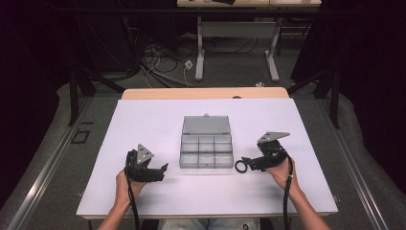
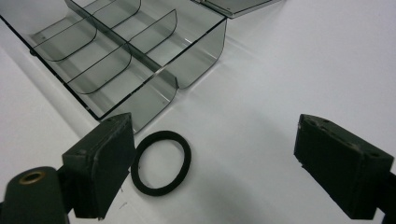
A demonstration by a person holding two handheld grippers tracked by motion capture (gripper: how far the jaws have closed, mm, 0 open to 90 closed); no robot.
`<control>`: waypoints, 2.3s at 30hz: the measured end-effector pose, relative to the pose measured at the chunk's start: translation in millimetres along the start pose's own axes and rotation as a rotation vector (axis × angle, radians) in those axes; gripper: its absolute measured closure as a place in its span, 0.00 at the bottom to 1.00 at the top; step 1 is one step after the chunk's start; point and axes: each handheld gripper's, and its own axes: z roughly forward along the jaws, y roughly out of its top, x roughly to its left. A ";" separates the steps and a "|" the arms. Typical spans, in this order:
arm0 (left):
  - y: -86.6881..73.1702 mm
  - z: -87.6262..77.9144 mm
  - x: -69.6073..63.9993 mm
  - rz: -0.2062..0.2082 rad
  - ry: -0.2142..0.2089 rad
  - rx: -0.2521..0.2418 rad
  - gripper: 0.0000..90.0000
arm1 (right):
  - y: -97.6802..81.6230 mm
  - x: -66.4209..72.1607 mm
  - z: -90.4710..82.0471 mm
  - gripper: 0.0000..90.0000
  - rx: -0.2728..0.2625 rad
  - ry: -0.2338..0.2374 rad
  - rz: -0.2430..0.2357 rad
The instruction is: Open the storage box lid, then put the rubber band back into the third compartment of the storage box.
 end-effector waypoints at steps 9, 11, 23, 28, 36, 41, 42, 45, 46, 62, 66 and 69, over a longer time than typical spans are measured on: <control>-6.9 -5.9 -1.5 0.001 -0.004 0.003 0.07 | -4.7 0.2 -0.3 0.08 0.017 -0.010 -0.006; -6.3 -4.9 -0.3 0.014 -0.009 0.006 0.06 | -4.8 -0.4 1.1 0.06 0.017 -0.003 -0.002; -5.4 -2.4 1.1 0.024 -0.019 -0.004 0.04 | -2.6 0.6 7.2 0.01 0.049 -0.008 -0.026; -5.4 -1.6 1.3 0.022 -0.022 0.002 0.04 | -2.7 -0.2 6.6 0.01 0.045 -0.005 -0.027; -5.7 -1.6 2.5 0.023 -0.012 0.004 0.03 | -2.1 -0.6 4.8 0.01 0.047 -0.011 -0.042; -6.0 -0.6 2.1 0.017 -0.009 0.004 0.03 | -2.2 -2.2 2.6 0.02 0.045 -0.016 -0.041; -5.9 -0.7 2.0 0.020 -0.007 0.004 0.03 | -2.2 -2.2 2.6 0.02 0.044 -0.017 -0.040; -5.7 -2.2 2.2 0.026 -0.003 0.004 0.03 | -1.5 -1.4 1.6 0.02 0.055 -0.020 -0.039; -5.8 -2.2 2.4 0.026 -0.003 0.005 0.03 | -1.6 -1.0 2.5 0.02 0.044 -0.025 -0.041; -6.6 -1.1 3.0 0.021 -0.017 0.002 0.03 | -1.5 0.8 5.8 0.17 0.085 -0.006 -0.045; -6.5 -1.1 3.5 0.026 -0.017 0.006 0.03 | -1.7 3.2 7.3 0.27 0.111 0.013 -0.052; -6.4 -1.1 3.6 0.026 -0.017 0.007 0.03 | -1.9 4.9 7.5 0.35 0.108 0.016 -0.053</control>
